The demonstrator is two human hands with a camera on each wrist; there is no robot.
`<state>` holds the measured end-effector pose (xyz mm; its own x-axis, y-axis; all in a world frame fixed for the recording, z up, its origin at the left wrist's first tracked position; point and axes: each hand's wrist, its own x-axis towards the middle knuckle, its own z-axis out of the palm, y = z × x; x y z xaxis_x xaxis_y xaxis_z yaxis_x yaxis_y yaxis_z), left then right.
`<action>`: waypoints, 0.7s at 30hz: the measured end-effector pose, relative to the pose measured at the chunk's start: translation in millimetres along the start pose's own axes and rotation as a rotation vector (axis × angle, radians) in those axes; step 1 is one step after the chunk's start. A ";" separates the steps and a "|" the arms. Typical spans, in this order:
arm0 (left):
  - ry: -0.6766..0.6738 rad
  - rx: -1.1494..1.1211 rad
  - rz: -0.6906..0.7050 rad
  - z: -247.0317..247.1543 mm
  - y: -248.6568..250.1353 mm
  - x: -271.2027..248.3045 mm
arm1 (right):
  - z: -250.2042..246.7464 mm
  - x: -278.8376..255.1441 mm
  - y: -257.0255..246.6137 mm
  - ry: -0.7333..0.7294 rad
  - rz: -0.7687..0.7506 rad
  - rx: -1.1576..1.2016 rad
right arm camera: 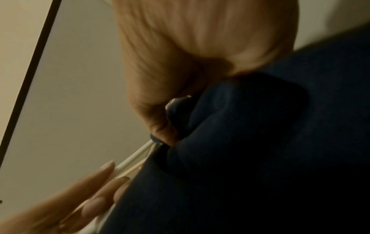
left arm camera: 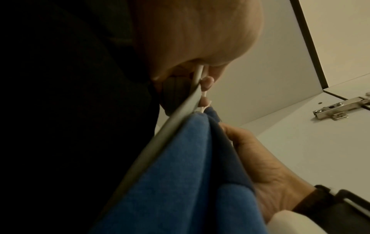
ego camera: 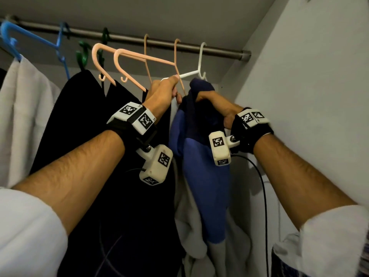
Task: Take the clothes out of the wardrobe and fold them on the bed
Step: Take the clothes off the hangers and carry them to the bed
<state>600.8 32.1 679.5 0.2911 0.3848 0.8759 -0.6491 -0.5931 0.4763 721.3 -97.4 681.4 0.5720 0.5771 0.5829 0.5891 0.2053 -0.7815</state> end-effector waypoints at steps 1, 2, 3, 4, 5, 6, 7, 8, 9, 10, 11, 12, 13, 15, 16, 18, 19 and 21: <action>-0.001 0.005 -0.002 -1.1 -0.7 0.8 | 0.7 -1.4 0.0 -0.012 0.007 -0.011; -0.004 0.012 0.000 -1.9 -1.2 1.2 | 0.9 0.1 -0.3 0.007 0.016 -0.018; -0.011 0.014 0.002 -2.5 -2.0 1.7 | 0.3 1.0 -0.9 0.048 0.016 -0.027; -0.017 0.009 0.004 -2.6 -2.3 1.4 | -0.9 3.0 -1.0 0.105 0.008 -0.042; -0.023 0.006 0.004 -1.8 -2.0 0.3 | -2.7 3.6 -0.4 0.187 -0.006 -0.058; -0.024 0.014 0.004 -0.9 -2.1 -0.4 | -3.7 0.6 -1.4 0.264 -0.039 -0.049; -0.021 0.031 0.010 -0.5 -2.2 -1.0 | -5.7 -1.9 -2.1 0.334 -0.070 -0.029; -0.013 0.059 0.017 0.1 -2.5 -1.5 | -8.1 -3.7 -3.0 0.411 -0.110 -0.010; -0.002 0.085 0.025 -0.3 -2.7 -2.0 | -12.2 -5.5 -4.3 0.478 -0.141 -0.003; 0.003 0.099 0.030 -1.3 -3.3 -1.9 | -18.4 -4.5 -4.0 0.532 -0.177 -0.012; -0.002 0.097 0.039 -2.0 -3.8 -1.2 | -26.1 -5.3 -4.0 0.572 -0.211 -0.058; -0.010 0.090 0.046 -2.3 -4.0 -0.6 | -32.2 -4.7 -3.7 0.600 -0.223 -0.165; -0.015 0.083 0.046 -2.6 -4.2 0.1 | -34.6 -7.8 -4.4 0.606 -0.218 -0.311; -0.021 0.077 0.034 -2.8 -3.1 -0.6 | -32.6 -8.5 -3.7 0.549 -0.166 -0.552; -0.021 0.075 0.035 -2.5 -2.7 -1.2 | -27.9 -6.0 -1.4 0.483 -0.141 -0.642; -0.019 0.069 0.037 -0.8 -1.9 -2.7 | -11.3 -5.1 7.1 0.316 -0.115 -0.710; -0.013 0.071 0.032 -0.2 -1.5 -3.8 | -6.0 -2.9 11.5 0.249 -0.121 -0.701; -0.005 0.067 0.027 1.1 -1.1 -5.6 | 2.6 -1.3 18.9 0.181 -0.135 -0.566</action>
<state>600.7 29.9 674.2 0.2778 0.3646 0.8887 -0.6081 -0.6494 0.4565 730.2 -92.1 665.3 0.5296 0.4219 0.7359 0.8469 -0.2129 -0.4873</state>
